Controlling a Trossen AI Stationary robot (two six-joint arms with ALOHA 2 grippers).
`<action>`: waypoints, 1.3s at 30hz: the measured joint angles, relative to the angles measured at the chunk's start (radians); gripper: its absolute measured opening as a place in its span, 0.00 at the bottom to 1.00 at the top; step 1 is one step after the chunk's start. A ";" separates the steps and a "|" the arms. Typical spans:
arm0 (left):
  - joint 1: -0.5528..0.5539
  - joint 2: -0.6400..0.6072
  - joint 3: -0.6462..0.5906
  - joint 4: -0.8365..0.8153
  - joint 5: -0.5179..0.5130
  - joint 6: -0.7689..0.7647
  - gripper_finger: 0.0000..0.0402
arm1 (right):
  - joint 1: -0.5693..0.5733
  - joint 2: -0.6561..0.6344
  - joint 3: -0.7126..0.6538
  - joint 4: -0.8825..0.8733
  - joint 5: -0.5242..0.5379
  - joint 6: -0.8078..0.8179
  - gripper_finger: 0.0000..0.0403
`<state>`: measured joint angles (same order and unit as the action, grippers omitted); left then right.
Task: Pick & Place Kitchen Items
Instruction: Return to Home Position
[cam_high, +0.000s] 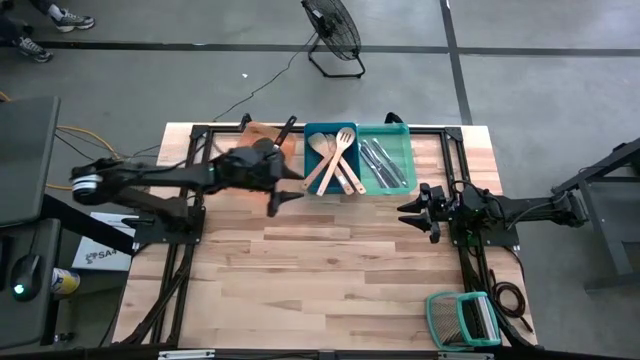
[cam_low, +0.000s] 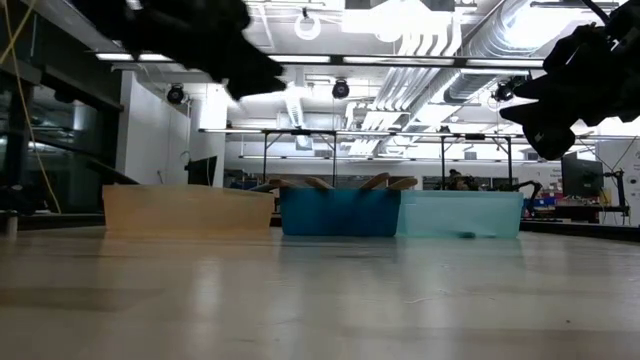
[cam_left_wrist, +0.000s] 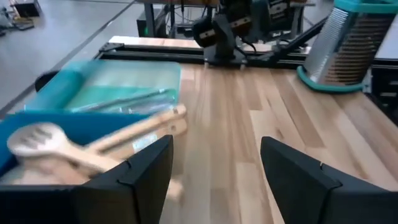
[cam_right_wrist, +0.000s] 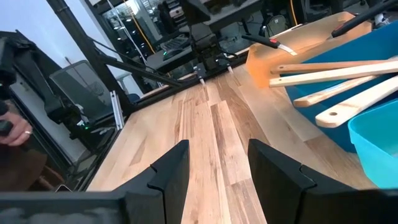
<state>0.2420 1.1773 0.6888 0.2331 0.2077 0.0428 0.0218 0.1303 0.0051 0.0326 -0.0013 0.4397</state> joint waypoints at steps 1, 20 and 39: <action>0.000 -0.038 -0.036 0.001 0.001 -0.010 0.60 | 0.000 0.000 0.000 0.000 0.000 0.000 0.39; -0.002 -0.712 -0.466 -0.174 -0.040 -0.180 0.60 | 0.000 0.000 0.000 0.000 0.000 0.000 0.39; -0.171 -0.962 -0.636 -0.234 -0.196 -0.228 0.60 | 0.000 0.000 0.000 0.000 -0.001 0.000 0.39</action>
<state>0.0715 0.2155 0.0523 -0.0013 0.0120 -0.1855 0.0216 0.1299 0.0051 0.0326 -0.0021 0.4397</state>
